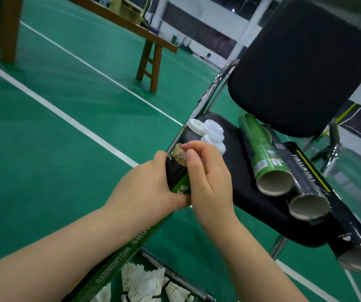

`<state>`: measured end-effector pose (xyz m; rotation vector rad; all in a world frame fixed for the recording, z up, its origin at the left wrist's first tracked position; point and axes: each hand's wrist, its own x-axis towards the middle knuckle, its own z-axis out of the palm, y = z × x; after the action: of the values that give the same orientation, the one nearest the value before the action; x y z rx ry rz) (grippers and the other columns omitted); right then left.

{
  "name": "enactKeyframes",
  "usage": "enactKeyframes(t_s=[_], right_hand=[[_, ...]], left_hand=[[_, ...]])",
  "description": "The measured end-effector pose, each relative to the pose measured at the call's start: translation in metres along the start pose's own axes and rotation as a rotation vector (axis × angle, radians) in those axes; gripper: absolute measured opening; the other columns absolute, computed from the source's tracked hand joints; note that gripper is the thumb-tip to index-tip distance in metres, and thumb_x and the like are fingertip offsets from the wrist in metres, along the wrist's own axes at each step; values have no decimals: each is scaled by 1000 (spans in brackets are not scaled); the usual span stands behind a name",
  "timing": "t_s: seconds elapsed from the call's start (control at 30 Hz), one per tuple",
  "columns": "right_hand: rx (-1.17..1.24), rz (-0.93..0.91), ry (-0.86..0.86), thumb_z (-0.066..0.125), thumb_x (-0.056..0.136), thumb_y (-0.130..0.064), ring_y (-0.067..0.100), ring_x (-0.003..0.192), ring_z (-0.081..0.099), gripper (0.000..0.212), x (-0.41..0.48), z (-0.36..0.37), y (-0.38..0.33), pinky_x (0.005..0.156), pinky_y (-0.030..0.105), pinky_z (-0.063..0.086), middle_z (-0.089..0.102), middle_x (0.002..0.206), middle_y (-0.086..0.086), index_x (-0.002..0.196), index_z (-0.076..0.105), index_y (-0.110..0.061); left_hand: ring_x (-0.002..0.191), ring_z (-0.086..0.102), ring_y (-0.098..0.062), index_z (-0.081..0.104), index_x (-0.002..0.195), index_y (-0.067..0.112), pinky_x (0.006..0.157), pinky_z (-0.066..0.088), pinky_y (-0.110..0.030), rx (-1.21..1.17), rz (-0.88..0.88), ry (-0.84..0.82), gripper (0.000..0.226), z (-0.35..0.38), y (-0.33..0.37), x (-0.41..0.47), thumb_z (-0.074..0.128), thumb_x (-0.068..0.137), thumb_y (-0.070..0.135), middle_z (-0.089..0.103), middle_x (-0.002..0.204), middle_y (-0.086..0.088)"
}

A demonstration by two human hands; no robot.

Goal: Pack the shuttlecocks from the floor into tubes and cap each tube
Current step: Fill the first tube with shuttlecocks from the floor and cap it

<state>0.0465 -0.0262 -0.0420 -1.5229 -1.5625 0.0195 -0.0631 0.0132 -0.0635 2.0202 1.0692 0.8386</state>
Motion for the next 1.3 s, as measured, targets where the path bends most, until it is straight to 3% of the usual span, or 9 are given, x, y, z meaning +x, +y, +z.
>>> enactKeyframes(t_s=[0.37,0.53,0.6,0.7,0.83,0.97,1.1,1.17,1.3], right_hand=[[-16,-34,-13,38,83,-42,9,95,50,16,9,5,7,82,22,40,54,91,-16,85,53,-38],[43,87,19,35,80,-52,8,94,54,32,18,8,15,84,33,44,58,90,-13,90,57,-30],[-139,111,43,39,82,-45,11,98,52,30,32,7,23,90,39,42,59,97,-14,96,58,-27],[-556,150,-33,46,87,-27,20,115,42,33,66,3,38,96,38,32,53,123,-5,119,53,-24],[-814,149,-189,42,90,-28,22,132,30,46,102,11,51,110,49,19,40,141,-3,136,38,-26],[-983,202,-374,34,96,-34,23,141,18,49,120,18,60,111,56,7,31,150,0,143,26,-24],[-1029,285,-357,34,94,-41,30,115,47,35,125,17,62,106,54,17,57,118,7,117,50,-20],[-1035,302,-297,37,92,-43,30,104,50,32,125,15,65,100,50,26,59,107,6,103,56,-20],[-939,358,-189,39,89,-44,31,104,49,31,123,7,72,99,46,28,60,104,6,86,57,-19]], left_hand=[[70,57,-12,40,94,25,64,51,-34,-19,-60,26,48,3,-4,5,65,60,46,58,76,5],[76,58,-11,41,94,29,70,51,-35,-46,-82,79,56,1,-18,6,70,58,61,59,81,9],[79,57,-12,41,97,28,72,50,-34,-19,-85,87,58,-1,-21,4,70,60,61,57,83,11],[80,55,-15,40,100,28,72,50,-33,6,-86,87,59,-3,-22,1,70,61,61,54,83,13],[84,57,-16,40,100,28,74,50,-34,-5,-94,93,59,-2,-23,2,70,62,61,57,88,10],[83,57,-14,40,99,30,74,50,-34,-24,-92,98,58,-2,-25,2,69,60,62,57,87,12],[83,57,-15,40,100,29,75,51,-34,-2,-99,94,60,-4,-28,3,69,61,63,57,88,11],[83,57,-15,40,100,28,75,51,-35,-6,-99,88,60,-4,-28,3,69,61,63,57,89,10],[85,58,-16,39,101,28,76,51,-35,-3,-96,82,61,-5,-28,2,69,61,63,58,91,9]])
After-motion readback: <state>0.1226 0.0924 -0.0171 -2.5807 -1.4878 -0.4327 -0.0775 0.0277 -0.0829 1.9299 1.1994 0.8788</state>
